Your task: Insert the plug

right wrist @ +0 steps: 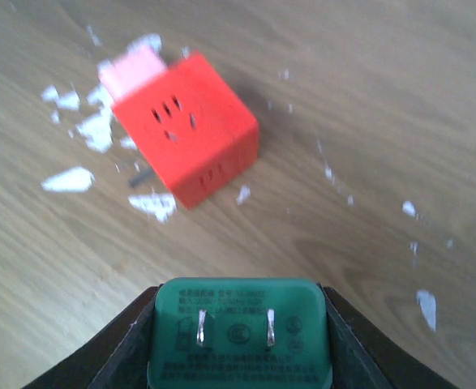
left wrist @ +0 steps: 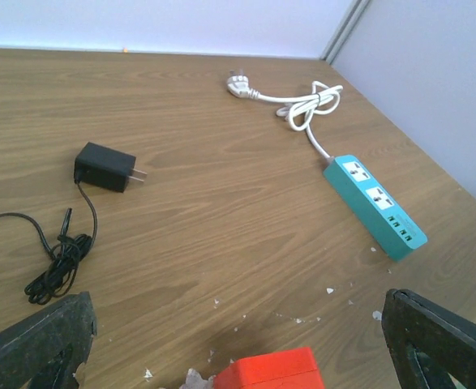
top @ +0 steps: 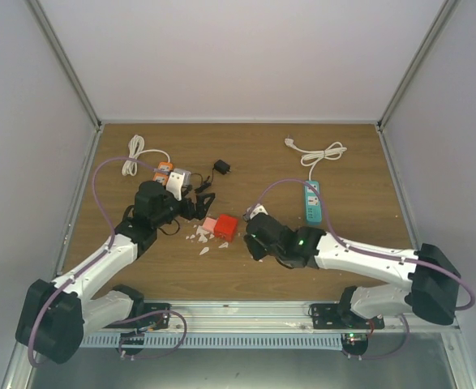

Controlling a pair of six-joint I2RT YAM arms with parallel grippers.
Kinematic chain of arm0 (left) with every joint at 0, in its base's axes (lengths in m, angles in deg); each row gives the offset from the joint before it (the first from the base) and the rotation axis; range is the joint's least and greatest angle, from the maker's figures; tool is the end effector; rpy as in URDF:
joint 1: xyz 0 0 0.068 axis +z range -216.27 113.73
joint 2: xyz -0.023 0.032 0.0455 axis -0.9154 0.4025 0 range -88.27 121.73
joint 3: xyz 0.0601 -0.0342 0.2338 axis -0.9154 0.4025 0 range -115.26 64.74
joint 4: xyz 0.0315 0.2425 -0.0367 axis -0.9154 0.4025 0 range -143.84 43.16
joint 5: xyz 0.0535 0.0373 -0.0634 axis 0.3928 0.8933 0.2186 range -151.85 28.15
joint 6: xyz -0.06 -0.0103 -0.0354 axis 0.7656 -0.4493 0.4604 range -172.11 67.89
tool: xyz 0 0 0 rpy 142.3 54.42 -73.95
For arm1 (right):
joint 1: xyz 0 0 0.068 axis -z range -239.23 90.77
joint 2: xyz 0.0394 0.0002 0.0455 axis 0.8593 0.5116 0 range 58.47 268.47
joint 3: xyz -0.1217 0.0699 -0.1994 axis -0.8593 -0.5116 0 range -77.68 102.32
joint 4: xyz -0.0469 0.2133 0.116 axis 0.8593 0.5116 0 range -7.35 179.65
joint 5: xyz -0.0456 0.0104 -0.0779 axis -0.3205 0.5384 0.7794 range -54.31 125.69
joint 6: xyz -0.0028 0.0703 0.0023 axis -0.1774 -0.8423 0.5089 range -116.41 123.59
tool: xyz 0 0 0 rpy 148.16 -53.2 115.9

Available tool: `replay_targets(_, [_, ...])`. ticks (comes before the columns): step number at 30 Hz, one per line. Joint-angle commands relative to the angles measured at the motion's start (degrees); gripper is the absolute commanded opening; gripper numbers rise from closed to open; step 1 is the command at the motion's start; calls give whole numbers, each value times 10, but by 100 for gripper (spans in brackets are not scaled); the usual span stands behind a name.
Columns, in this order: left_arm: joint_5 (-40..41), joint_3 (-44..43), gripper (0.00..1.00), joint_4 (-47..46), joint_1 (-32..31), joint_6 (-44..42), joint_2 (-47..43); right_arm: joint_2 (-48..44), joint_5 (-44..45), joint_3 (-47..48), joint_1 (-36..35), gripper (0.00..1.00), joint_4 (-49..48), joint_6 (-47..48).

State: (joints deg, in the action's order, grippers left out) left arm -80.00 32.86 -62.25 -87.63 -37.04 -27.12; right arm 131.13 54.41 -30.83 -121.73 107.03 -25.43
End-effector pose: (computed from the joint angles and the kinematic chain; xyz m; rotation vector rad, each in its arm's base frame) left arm 0.2330 -0.1105 0.2125 0.3252 1.9588 -0.7247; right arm 0.1389 0.2270 0.1920 -0.5564 2.3495 0.3479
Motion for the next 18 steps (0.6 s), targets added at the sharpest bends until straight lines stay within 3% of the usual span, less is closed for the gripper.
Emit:
replay_targets(1, [-4, 7, 99, -38, 10, 9, 9, 10, -84, 15, 28, 24, 116, -23])
replay_targets(12, [-17, 4, 99, -37, 13, 7, 18, 115, -169, 27, 97, 21, 181, 35])
replay_targets(18, [-17, 2, 99, -37, 13, 5, 24, 194, -208, 53, 122, 25, 203, 84])
